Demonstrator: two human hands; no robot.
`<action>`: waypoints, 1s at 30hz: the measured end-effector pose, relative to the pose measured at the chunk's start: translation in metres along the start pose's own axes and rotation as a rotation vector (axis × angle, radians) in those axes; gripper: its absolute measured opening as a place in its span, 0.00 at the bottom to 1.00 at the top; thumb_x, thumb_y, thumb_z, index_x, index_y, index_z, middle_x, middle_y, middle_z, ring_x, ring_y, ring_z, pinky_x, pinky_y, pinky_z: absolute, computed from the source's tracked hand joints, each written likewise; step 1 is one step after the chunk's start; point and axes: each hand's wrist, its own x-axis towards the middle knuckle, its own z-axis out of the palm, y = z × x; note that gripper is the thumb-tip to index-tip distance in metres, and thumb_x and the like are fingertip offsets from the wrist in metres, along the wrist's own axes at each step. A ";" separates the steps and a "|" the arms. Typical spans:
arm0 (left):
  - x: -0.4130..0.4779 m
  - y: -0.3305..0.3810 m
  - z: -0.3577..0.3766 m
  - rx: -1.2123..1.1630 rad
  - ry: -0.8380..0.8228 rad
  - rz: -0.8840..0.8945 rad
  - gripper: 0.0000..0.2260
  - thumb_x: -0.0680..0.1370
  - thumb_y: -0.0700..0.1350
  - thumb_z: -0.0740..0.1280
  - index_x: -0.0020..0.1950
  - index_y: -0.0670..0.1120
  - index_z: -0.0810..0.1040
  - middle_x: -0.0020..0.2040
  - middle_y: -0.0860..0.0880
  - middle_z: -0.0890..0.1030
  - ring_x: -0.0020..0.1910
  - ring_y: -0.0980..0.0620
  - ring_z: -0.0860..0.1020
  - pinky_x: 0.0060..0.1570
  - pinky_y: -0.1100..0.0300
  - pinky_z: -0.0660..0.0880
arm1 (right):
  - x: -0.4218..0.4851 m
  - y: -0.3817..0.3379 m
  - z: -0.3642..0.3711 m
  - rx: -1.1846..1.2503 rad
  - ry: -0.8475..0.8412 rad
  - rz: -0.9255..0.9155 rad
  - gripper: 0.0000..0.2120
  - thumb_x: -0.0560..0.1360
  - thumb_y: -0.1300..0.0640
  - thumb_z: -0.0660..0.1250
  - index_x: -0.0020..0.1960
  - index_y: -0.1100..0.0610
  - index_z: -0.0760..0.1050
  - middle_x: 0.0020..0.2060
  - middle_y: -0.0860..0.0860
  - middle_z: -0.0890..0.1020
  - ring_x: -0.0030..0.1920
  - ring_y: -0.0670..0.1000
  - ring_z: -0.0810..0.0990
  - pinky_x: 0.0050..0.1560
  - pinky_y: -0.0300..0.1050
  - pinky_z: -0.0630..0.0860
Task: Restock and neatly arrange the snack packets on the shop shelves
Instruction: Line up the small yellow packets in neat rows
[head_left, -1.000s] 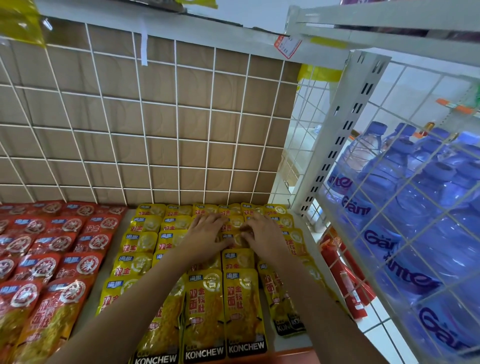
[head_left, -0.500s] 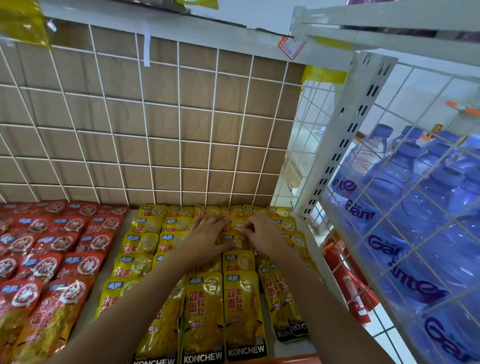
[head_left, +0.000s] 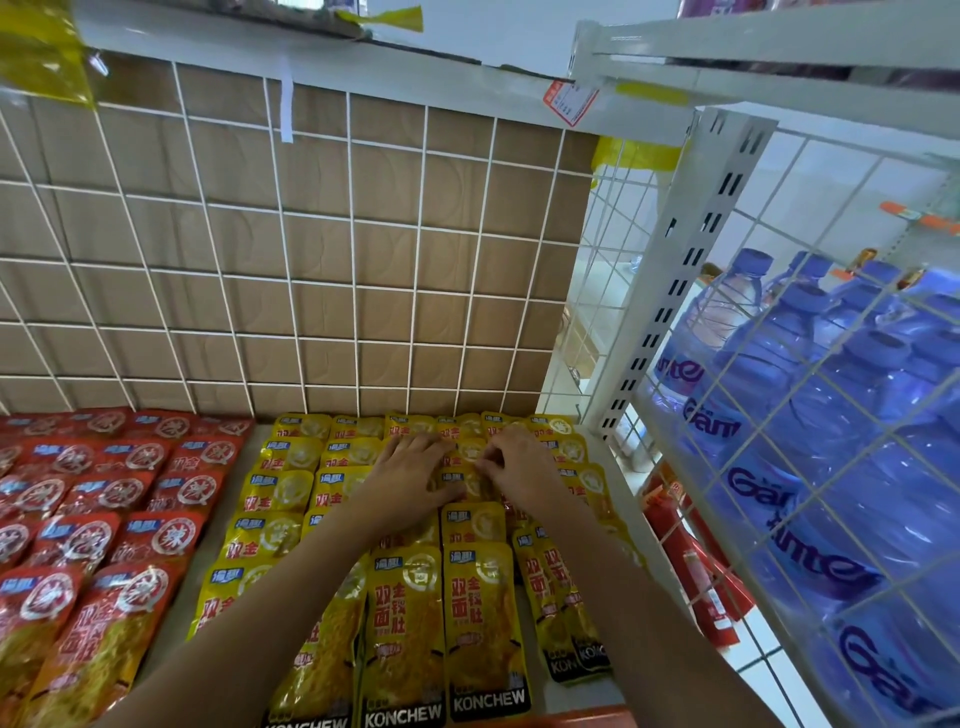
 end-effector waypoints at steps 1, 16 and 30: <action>-0.001 0.000 -0.001 -0.001 -0.005 0.000 0.28 0.78 0.61 0.56 0.75 0.52 0.58 0.75 0.51 0.58 0.74 0.51 0.53 0.73 0.53 0.43 | -0.001 0.000 -0.001 0.021 0.006 -0.003 0.08 0.75 0.53 0.65 0.48 0.57 0.77 0.50 0.51 0.77 0.52 0.49 0.74 0.52 0.43 0.71; -0.046 0.053 0.002 -0.141 -0.018 0.186 0.33 0.70 0.65 0.46 0.72 0.55 0.63 0.74 0.55 0.60 0.73 0.54 0.56 0.69 0.57 0.52 | -0.110 0.049 -0.046 0.251 0.189 0.239 0.14 0.76 0.53 0.65 0.61 0.51 0.74 0.56 0.49 0.77 0.57 0.51 0.76 0.56 0.52 0.74; -0.064 0.075 0.022 0.052 -0.022 0.242 0.40 0.64 0.65 0.34 0.75 0.55 0.55 0.75 0.57 0.56 0.75 0.56 0.49 0.66 0.59 0.35 | -0.151 0.029 -0.018 -0.183 0.011 0.351 0.53 0.54 0.27 0.42 0.76 0.49 0.42 0.75 0.51 0.54 0.73 0.54 0.57 0.70 0.52 0.58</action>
